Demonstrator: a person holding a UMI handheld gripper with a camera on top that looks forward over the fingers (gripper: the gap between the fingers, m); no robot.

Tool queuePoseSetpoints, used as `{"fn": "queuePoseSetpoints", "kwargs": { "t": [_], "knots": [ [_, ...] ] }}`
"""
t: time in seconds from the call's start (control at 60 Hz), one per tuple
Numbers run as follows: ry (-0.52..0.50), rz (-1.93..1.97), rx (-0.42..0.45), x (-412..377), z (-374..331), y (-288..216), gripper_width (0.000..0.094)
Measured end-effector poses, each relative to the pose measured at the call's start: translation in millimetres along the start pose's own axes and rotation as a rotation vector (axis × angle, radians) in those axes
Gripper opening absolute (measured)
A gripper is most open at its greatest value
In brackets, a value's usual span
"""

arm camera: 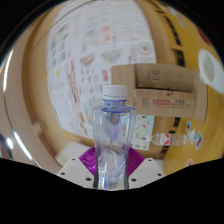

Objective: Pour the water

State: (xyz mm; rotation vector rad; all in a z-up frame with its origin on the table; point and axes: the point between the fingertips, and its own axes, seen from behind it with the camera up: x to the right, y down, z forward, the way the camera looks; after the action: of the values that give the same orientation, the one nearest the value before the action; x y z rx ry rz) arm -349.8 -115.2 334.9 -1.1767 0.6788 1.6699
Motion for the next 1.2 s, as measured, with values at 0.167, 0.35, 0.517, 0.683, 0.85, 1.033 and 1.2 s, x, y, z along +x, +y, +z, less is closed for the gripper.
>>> {"fn": "queuePoseSetpoints", "kwargs": {
  "t": [0.167,0.35,0.517,0.683,0.85,1.033,1.2],
  "knots": [
    [-0.105,0.436,0.120,42.3,-16.5,-78.0,0.0330],
    [-0.101,0.649,0.189,93.1,-36.4,-115.7,0.0329],
    [-0.081,0.679,0.139,90.3,-37.0,-117.6,0.0331],
    [-0.020,0.375,-0.010,45.1,-21.2,-107.3,0.0328],
    [0.132,-0.376,-0.077,12.2,-16.1,-136.0,0.0331],
    [0.299,-1.123,-0.026,-19.6,-35.2,-215.7,0.0331],
    [0.525,-1.458,-0.056,24.8,-71.3,-277.6,0.0329]
  ]
}}
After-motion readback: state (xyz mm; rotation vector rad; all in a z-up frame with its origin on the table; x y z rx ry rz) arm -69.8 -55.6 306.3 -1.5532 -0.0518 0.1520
